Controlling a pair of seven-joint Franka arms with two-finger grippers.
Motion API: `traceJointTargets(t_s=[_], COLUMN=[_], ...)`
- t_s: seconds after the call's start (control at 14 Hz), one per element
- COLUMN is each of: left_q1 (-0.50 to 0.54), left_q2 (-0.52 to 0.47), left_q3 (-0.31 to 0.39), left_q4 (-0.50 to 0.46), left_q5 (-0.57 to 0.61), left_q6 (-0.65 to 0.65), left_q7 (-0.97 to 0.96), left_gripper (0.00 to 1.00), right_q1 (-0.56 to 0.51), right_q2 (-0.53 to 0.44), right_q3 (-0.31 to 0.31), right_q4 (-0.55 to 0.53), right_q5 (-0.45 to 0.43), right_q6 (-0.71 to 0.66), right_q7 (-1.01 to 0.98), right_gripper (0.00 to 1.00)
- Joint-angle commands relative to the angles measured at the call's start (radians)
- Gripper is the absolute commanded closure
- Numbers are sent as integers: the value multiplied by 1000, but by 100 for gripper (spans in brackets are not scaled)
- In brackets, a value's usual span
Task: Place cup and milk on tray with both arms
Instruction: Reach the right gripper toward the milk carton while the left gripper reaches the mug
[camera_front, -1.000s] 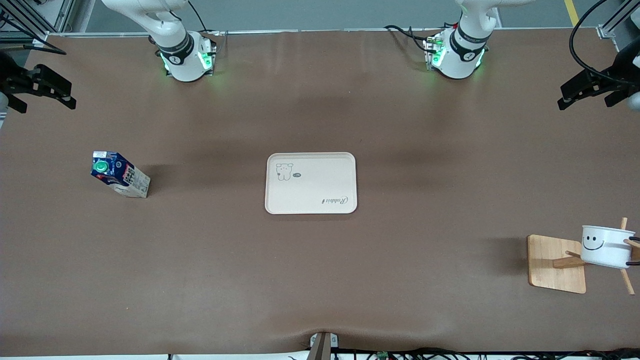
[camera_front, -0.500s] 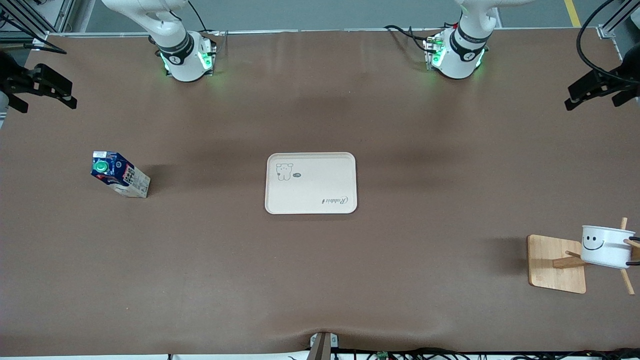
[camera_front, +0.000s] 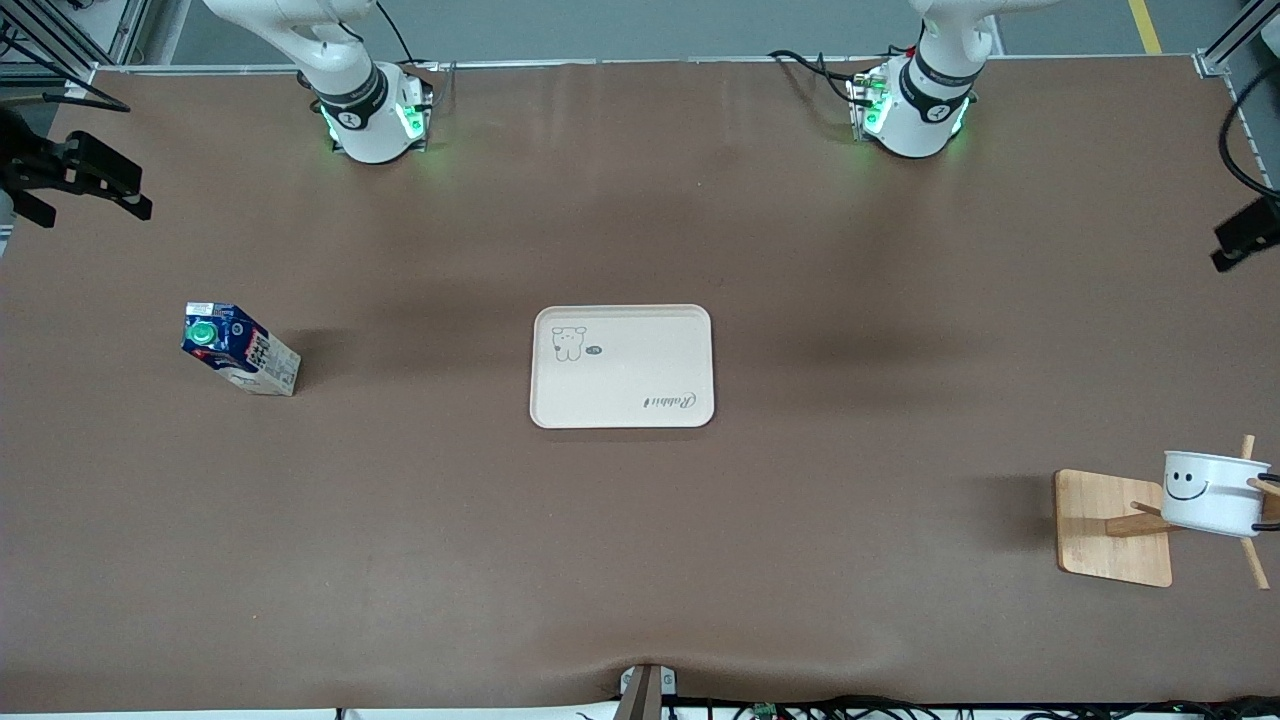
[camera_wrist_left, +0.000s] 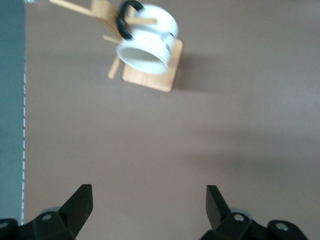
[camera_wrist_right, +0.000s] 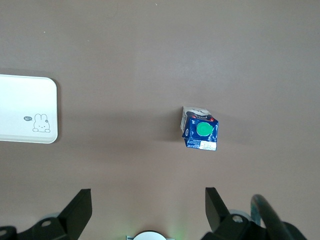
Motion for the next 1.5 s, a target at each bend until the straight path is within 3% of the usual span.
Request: traceJointTargets(t_s=[0.0,0.21,0.5,0.79,1.07,1.21,1.43], left_q1=[40,48,57,56,57,56,54], left_q2=[-15,29,115,138,141,187,253], left_q3=[-4,-4,-5,-16,-19,-17,-17], left_q4=[-82,-83,-4,-34,-129,-128,-125], left_q5=[-15,-16,-29,-32,-46,-108,-113], left_q6=[124,160,183,301,465,497,598], left_q7=[15,25,85,-4,-37,-86,-90], left_gripper=[0,0,0,0,0,0,6], right_q1=[-24,-63,-80,-84,-123,-126,-121], right_q2=[18,70,110,167,227,299,318], right_q3=[11,11,11,11,11,11,11], right_q4=[-8,-8,-2,1,7,6,-57], right_q5=[23,23,10,5,16,10,17], right_q6=[9,9,7,13,35,62,128], right_q7=[4,-1,-50,-50,-53,-55,-42], right_gripper=[0,0,0,0,0,0,0])
